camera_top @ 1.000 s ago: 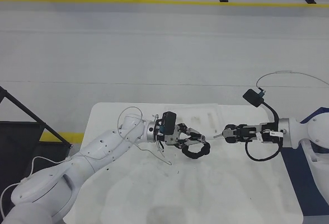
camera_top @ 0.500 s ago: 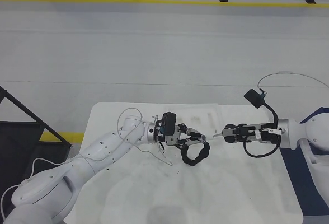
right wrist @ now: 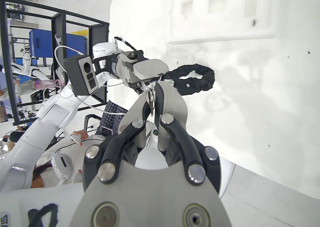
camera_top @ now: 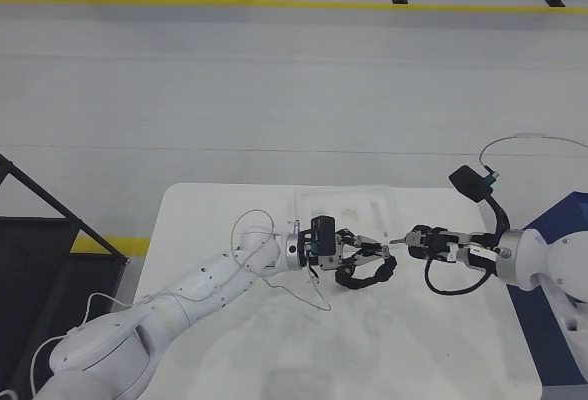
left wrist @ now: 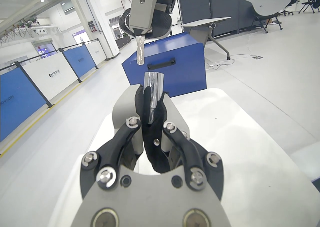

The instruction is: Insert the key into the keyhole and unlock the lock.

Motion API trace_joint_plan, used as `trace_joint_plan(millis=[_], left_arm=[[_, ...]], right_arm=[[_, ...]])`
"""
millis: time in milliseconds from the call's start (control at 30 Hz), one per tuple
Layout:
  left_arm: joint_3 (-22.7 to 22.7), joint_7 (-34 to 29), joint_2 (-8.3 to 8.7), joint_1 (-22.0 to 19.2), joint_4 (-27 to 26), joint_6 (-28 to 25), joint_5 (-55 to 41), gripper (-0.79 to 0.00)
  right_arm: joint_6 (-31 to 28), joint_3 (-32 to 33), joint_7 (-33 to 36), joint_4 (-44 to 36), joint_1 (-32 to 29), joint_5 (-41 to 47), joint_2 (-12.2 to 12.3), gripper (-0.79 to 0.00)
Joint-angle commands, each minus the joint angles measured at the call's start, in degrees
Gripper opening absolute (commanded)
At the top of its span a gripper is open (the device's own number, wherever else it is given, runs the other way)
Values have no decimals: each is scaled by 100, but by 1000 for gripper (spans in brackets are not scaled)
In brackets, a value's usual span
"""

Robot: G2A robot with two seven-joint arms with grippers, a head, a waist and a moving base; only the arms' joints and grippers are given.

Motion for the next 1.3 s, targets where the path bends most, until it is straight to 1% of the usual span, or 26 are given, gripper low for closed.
trace_joint_plan(millis=[0, 233, 567, 867, 1267], left_arm=[[-7, 93, -65, 9, 104, 102, 35, -785], [-70, 327, -229, 33, 381, 196, 110, -785], [-131, 355, -406, 59, 595, 147, 277, -785], [-199, 416, -521, 72, 661, 37, 442, -785], [-329, 492, -598, 132, 782, -137, 615, -785]], right_arm=[[93, 13, -91, -85, -77, -64, 97, -785], [283, -15, -281, -298, -231, 96, 419, -785], [528, -242, -527, -301, -29, 746, 740, -785], [696, -616, -695, -221, 284, 1029, 946, -785], [882, -1153, -881, -75, 745, 1090, 1127, -785]])
